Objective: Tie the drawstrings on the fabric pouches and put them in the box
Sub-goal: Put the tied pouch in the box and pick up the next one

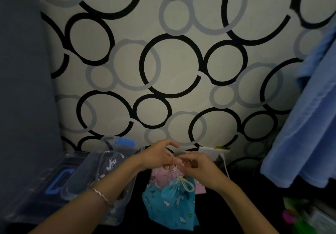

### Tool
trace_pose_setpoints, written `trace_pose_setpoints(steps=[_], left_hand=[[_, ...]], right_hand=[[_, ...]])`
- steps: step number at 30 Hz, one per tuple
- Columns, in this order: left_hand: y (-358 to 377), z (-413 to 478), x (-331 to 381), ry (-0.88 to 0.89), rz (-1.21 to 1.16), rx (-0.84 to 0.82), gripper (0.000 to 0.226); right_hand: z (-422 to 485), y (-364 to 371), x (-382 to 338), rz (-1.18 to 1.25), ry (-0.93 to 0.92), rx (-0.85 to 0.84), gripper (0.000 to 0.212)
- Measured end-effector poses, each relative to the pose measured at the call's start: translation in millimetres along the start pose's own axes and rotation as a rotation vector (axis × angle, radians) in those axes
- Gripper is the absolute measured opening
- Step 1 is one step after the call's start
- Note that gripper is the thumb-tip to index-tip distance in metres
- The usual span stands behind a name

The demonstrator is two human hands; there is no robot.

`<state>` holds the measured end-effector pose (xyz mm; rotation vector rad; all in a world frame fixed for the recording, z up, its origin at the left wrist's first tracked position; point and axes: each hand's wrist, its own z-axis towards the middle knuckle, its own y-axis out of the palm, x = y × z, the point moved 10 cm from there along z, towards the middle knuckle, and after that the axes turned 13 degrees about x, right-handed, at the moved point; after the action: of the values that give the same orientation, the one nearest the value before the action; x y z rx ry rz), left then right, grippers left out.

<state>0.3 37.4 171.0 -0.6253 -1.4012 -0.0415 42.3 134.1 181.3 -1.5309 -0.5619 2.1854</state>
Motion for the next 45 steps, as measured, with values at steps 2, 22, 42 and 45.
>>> trace_pose_setpoints(steps=[2, 22, 42, 45], left_hand=[[-0.6, 1.9, -1.9, 0.025, 0.038, -0.015, 0.055], [-2.9, -2.3, 11.0, 0.195, 0.214, 0.015, 0.017], [4.8, -2.7, 0.0, 0.026, -0.066, 0.029, 0.021], [-1.2, -3.2, -0.9, 0.049, -0.049, 0.027, 0.019]], right_hand=[[0.6, 0.7, 1.3, -0.029, 0.003, 0.000, 0.029], [-7.1, 16.2, 26.2, 0.513, 0.410, -0.086, 0.022], [3.4, -19.4, 5.2, 0.175, 0.092, 0.231, 0.015], [1.5, -16.5, 18.2, 0.289, 0.211, 0.185, 0.020]])
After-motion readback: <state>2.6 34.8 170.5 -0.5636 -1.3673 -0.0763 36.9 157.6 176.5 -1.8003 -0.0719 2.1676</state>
